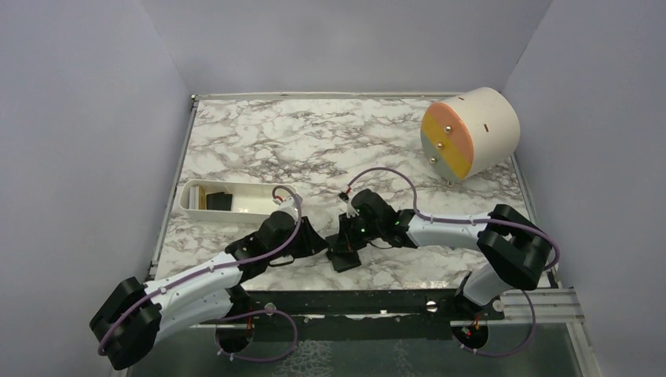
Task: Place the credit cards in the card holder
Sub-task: Close the card holder at the center of the board.
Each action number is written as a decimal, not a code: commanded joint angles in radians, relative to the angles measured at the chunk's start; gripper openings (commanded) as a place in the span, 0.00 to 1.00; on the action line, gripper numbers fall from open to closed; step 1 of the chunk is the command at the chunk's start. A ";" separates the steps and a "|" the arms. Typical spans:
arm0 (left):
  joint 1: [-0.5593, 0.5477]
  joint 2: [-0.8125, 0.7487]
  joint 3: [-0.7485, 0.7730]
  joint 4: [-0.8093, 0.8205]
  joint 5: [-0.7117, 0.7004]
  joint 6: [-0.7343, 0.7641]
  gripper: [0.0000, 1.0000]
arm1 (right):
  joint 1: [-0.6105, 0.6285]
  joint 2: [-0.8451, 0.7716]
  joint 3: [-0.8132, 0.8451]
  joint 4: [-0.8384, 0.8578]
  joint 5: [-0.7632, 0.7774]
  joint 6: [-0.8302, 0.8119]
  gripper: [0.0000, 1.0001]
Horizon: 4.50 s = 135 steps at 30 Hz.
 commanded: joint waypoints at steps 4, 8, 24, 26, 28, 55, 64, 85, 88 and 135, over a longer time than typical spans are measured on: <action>0.008 0.011 0.042 0.040 -0.064 0.016 0.24 | 0.008 -0.030 -0.035 0.026 0.026 0.029 0.01; 0.008 0.077 0.039 0.115 -0.030 0.047 0.23 | 0.008 -0.037 -0.046 0.032 0.026 0.033 0.01; 0.008 0.254 0.016 0.228 0.039 0.105 0.21 | 0.008 -0.068 -0.061 0.013 0.056 0.059 0.01; 0.007 0.249 0.011 0.228 0.035 0.105 0.21 | 0.008 -0.073 -0.062 0.005 0.066 0.065 0.01; 0.007 0.244 0.007 0.228 0.031 0.107 0.21 | 0.008 -0.074 -0.064 -0.004 0.077 0.067 0.01; 0.007 0.235 0.006 0.193 0.036 0.100 0.21 | 0.008 -0.036 -0.087 -0.061 0.163 0.109 0.01; 0.003 0.204 0.040 0.207 0.153 0.131 0.12 | 0.008 -0.024 -0.088 -0.076 0.182 0.113 0.01; -0.029 0.382 0.067 0.297 0.218 0.123 0.00 | 0.003 0.019 -0.078 -0.087 0.173 0.126 0.01; -0.031 0.413 0.068 0.296 0.208 0.104 0.00 | -0.007 0.038 -0.079 -0.094 0.147 0.130 0.01; -0.024 -0.158 0.505 -0.443 -0.336 0.295 0.66 | -0.067 -0.398 0.293 -0.597 0.399 -0.030 0.66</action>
